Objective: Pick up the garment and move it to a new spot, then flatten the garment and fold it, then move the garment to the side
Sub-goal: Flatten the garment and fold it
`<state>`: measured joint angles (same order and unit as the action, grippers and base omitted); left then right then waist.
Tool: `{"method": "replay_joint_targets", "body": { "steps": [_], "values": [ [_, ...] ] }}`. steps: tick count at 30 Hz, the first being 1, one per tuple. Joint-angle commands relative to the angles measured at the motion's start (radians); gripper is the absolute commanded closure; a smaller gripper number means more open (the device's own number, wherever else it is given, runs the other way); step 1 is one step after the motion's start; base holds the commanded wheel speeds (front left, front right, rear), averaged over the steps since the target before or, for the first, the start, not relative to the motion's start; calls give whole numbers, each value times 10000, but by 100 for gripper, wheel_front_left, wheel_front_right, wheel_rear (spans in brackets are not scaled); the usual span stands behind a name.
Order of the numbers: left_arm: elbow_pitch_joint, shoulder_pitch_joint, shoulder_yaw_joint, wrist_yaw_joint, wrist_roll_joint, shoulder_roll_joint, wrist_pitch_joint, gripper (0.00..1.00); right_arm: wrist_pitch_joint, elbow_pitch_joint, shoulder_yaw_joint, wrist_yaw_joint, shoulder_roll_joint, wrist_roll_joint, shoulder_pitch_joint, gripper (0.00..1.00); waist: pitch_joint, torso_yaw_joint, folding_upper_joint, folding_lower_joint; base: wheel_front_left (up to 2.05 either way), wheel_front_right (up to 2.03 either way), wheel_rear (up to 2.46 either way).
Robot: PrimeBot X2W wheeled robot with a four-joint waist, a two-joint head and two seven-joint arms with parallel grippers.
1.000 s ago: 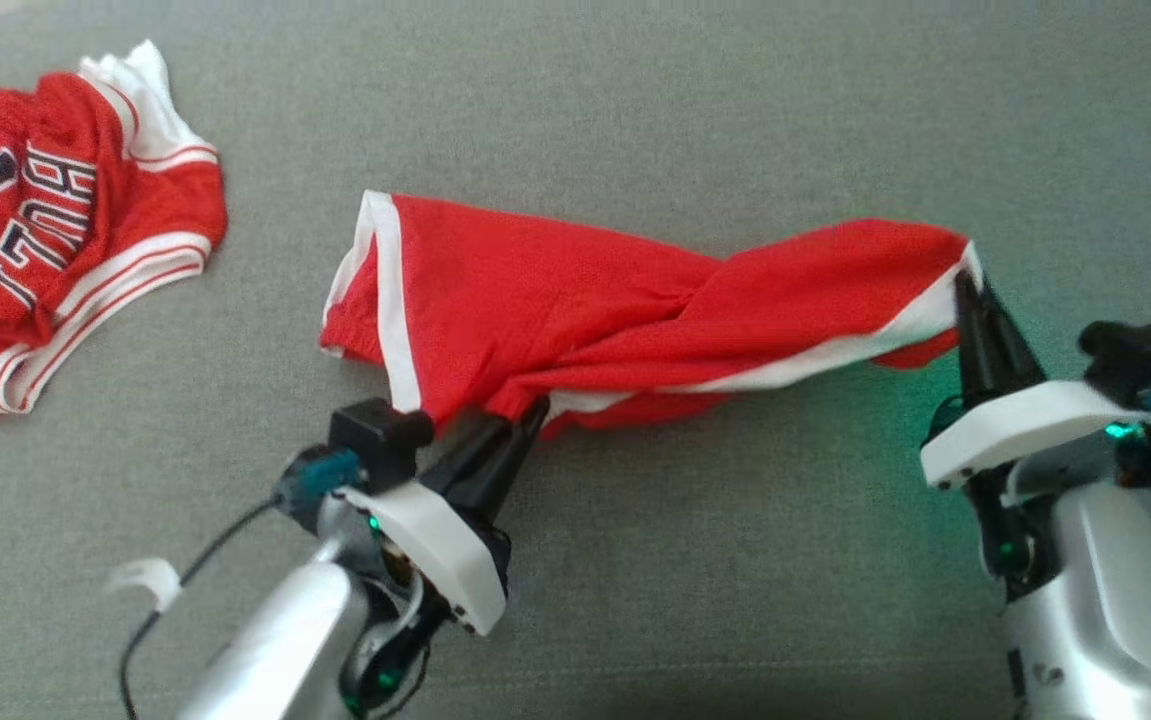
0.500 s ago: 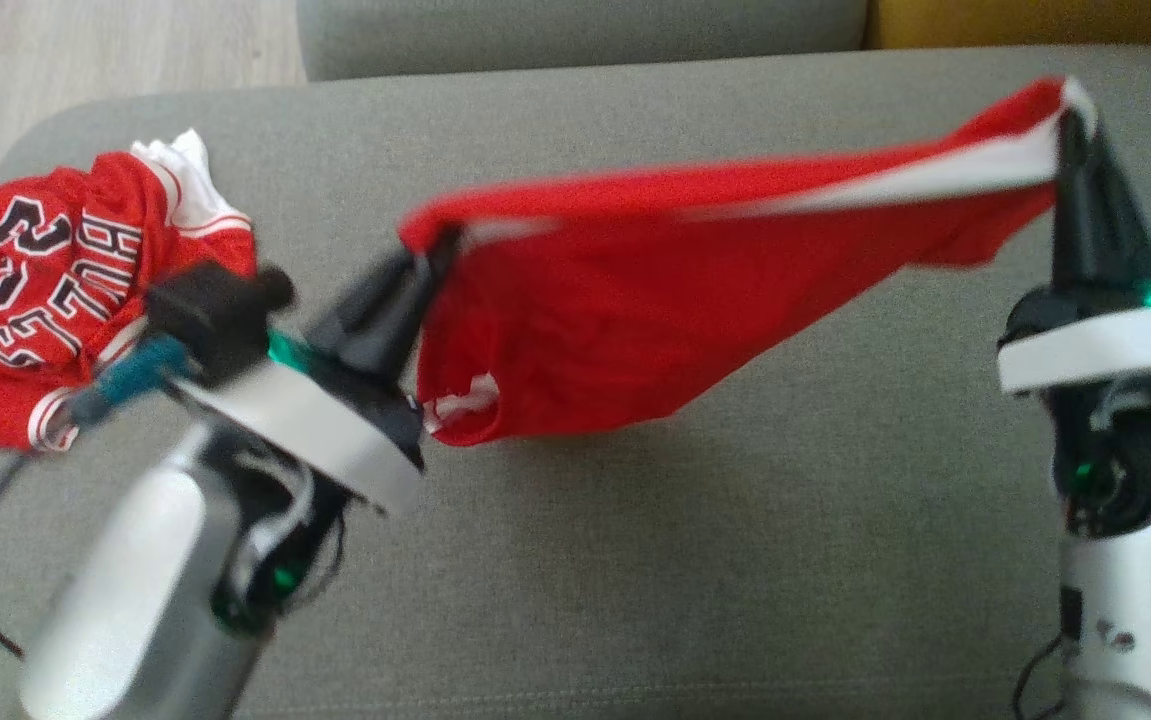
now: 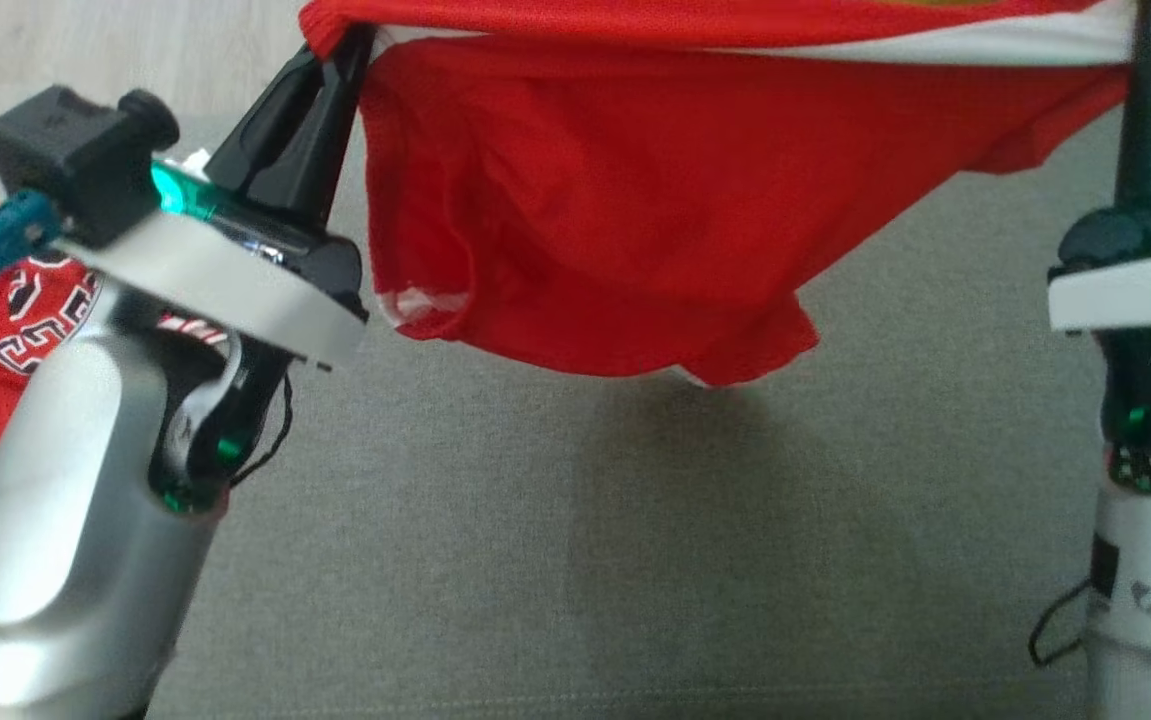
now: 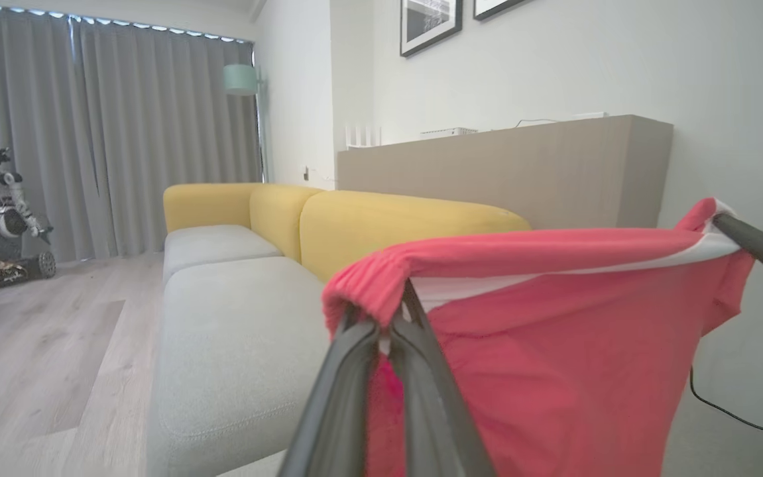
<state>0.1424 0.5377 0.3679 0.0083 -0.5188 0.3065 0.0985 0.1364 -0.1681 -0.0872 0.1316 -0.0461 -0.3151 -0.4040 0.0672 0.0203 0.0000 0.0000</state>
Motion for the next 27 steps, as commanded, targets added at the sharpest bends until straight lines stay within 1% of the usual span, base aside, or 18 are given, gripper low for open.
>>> {"method": "replay_joint_targets", "body": {
  "steps": [1, 5, 9, 14, 17, 21, 24, 27],
  "values": [
    [-86, 831, -691, -3, -56, 257, -167, 100, 90, -139, 24, -9, -52, 25, -770, 100, 167, 24, 0, 0, 0, 0, 0],
    [-1441, 2042, -624, -396, -78, -20, -596, 100, 120, 771, 73, -9, -154, -194, -1915, 100, 718, 29, 0, 0, 0, 0, 0],
    [-3162, 3778, -565, -800, 62, -276, -1245, 100, -196, 2150, 302, -9, -267, -431, -3785, 100, 1394, -13, 0, 0, 0, 0, 0],
    [-5453, 5989, -516, -1059, 413, -540, -2462, 100, -1309, 4432, 458, -9, -280, -349, -6334, 100, 2212, -71, 0, 0, 0, 0, 0],
    [-6858, 6877, -439, -1160, 547, -735, -3120, 100, -2105, 6015, 623, -9, -216, -73, -7356, 100, 2559, -113, 0, 0, 0, 0, 0],
    [-8636, 7276, -406, -1255, 474, -1124, -3484, 100, -2860, 8175, 994, -9, -111, 290, -8013, 100, 2989, -180, 0, 0, 0, 0, 0],
    [-10003, 6989, -448, -1310, 191, -1517, -3560, 100, -3153, 9807, 1249, -9, -63, 394, -8033, 100, 3226, -212, 0, 0, 0, 0, 0],
    [-11390, 6524, -450, -1349, -203, -1947, -3575, 100, -3272, 11248, 1584, -9, -48, 199, -7816, 100, 3422, -154, 0, 0, 0, 0, 0]
  ]
}}
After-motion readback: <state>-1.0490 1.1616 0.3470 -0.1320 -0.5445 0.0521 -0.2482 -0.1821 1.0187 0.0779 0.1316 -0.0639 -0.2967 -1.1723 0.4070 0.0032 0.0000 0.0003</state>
